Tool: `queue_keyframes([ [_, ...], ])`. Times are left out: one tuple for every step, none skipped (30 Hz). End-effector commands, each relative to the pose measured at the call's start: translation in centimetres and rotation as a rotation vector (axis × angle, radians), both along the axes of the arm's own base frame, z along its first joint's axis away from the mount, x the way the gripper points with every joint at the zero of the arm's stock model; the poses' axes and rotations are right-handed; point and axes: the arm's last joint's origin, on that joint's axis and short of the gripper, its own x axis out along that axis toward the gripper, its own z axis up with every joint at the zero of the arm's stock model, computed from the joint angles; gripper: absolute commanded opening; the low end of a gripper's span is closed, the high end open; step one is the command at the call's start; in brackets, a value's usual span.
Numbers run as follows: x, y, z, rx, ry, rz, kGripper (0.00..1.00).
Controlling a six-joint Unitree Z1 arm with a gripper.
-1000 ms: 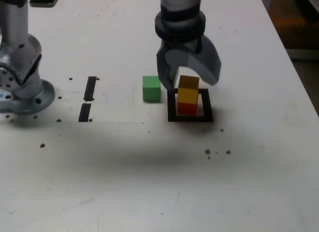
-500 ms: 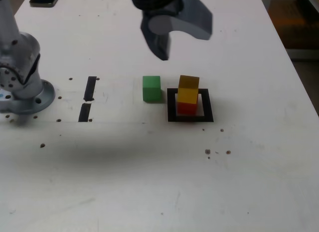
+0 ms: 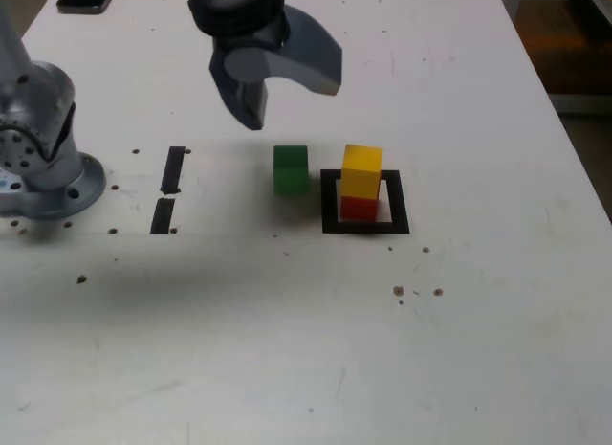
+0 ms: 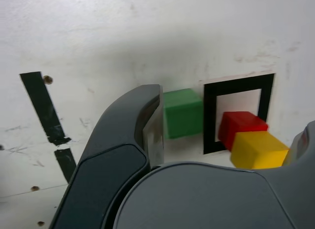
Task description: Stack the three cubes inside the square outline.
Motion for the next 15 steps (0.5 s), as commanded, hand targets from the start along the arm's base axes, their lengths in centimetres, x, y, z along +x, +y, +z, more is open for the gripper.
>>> queue_keyframes([
  [0.0,0.0,-0.6,-0.009,0.027,-0.001,0.95],
  [0.0,-0.1,-0.9,-0.013,0.041,-0.002,0.95],
  [0.1,-0.1,-1.1,-0.018,0.054,-0.003,0.95],
  [0.2,-0.1,-1.4,-0.022,0.066,-0.003,0.95],
  [0.3,-0.1,-1.6,-0.025,0.078,-0.004,0.95],
  [0.5,-0.1,-1.7,-0.029,0.09,-0.005,0.95],
  [0.6,-0.1,-1.9,-0.033,0.101,-0.006,0.95],
  [0.8,-0.1,-2.1,-0.036,0.112,-0.008,0.95],
  [1.0,-0.2,-2.2,-0.041,0.122,-0.011,0.95],
  [1.1,-0.2,-2.4,-0.045,0.132,-0.013,0.95],
  [1.4,-0.2,-2.6,-0.051,0.145,-0.018,0.95],
  [1.6,-0.2,-2.7,-0.055,0.152,-0.022,0.95],
  [1.8,-0.2,-2.9,-0.059,0.159,-0.026,0.95],
  [1.9,-0.2,-3.0,-0.062,0.166,-0.029,0.95],
  [2.1,-0.3,-3.1,-0.065,0.172,-0.032,0.95],
])
